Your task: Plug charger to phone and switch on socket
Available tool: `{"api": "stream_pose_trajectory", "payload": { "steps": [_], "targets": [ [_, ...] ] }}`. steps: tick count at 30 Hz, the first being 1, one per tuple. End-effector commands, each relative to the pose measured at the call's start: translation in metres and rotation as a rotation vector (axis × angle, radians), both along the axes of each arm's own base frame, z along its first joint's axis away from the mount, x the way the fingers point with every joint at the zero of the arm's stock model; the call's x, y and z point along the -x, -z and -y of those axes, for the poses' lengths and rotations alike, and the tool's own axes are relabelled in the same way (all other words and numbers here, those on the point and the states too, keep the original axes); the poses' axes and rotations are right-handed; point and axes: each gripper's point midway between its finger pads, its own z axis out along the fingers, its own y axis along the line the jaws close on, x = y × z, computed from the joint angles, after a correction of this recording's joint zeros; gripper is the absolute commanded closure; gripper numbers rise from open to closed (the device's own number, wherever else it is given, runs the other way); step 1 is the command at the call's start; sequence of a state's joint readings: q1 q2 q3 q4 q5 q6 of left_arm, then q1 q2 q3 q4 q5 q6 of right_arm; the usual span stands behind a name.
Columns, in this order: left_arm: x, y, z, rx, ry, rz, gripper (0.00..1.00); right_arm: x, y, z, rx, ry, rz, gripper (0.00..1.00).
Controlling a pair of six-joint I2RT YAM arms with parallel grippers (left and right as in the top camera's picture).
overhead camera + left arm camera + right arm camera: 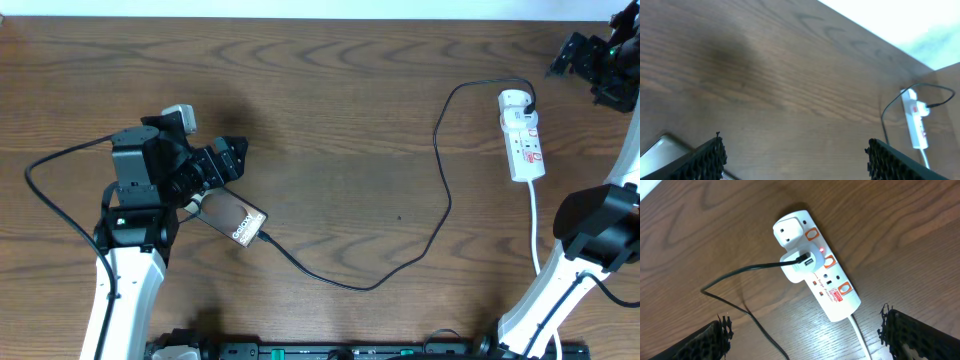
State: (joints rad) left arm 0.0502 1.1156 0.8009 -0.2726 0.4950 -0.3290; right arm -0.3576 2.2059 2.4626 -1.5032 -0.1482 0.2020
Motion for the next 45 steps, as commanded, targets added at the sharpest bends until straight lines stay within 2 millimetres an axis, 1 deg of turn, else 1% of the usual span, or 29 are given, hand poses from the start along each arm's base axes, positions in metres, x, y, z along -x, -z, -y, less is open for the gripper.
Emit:
{"api": "stream_pose_trajectory", "payload": {
  "steps": [1,5,7,10,13,15,18,22,24,28,30,33,34,37,45],
  "targets": [
    [0.005,-0.023,-0.017,-0.121,-0.069,0.087,0.13,0.001,-0.005,-0.001,0.005,0.013,0.006,0.01],
    [0.018,-0.036,-0.027,-0.288,-0.126,0.214,0.13,0.001,-0.005,-0.001,0.005,0.013,0.006,0.01],
    [0.025,-0.047,-0.023,-0.364,-0.107,0.340,0.13,0.001,-0.005,-0.001,0.005,0.013,0.006,0.01],
    [0.041,-0.067,-0.011,-0.462,-0.037,0.592,0.13,0.001,-0.005,-0.001,0.005,0.013,0.006,0.01],
    [0.060,-0.071,-0.006,-0.496,-0.014,0.765,0.13,0.001,-0.005,-0.001,0.005,0.013,0.006,0.01],
    [0.070,-0.064,-0.006,-0.495,-0.022,0.831,0.13,0.001,-0.005,-0.001,0.005,0.013,0.006,0.01],
    [0.082,-0.046,-0.004,-0.485,-0.022,0.882,0.13,0.001,-0.005,-0.001,0.005,0.013,0.006,0.01],
    [0.089,-0.011,-0.003,-0.477,-0.001,0.897,0.13,0.001,-0.005,-0.001,0.005,0.013,0.006,0.01],
    [0.090,0.000,-0.006,-0.481,0.008,0.850,0.13,0.001,-0.005,-0.001,0.005,0.013,0.006,0.01],
    [0.091,0.015,-0.015,-0.492,-0.011,0.782,0.13,0.001,-0.005,-0.001,0.005,0.013,0.006,0.01],
    [0.093,0.028,-0.019,-0.486,-0.020,0.724,0.13,0.001,-0.005,-0.001,0.005,0.013,0.006,0.01],
    [0.097,0.056,-0.024,-0.489,-0.013,0.605,0.13,0.001,-0.005,-0.001,0.005,0.013,0.006,0.01],
    [0.096,0.054,-0.027,-0.494,-0.026,0.613,0.13,0.001,-0.005,-0.001,0.005,0.013,0.006,0.01],
    [0.095,0.053,-0.029,-0.497,-0.035,0.613,0.13,0.001,-0.005,-0.001,0.005,0.013,0.006,0.01],
    [0.095,0.054,-0.029,-0.497,-0.034,0.607,0.13,0.001,-0.005,-0.001,0.005,0.013,0.006,0.01]
  ]
}}
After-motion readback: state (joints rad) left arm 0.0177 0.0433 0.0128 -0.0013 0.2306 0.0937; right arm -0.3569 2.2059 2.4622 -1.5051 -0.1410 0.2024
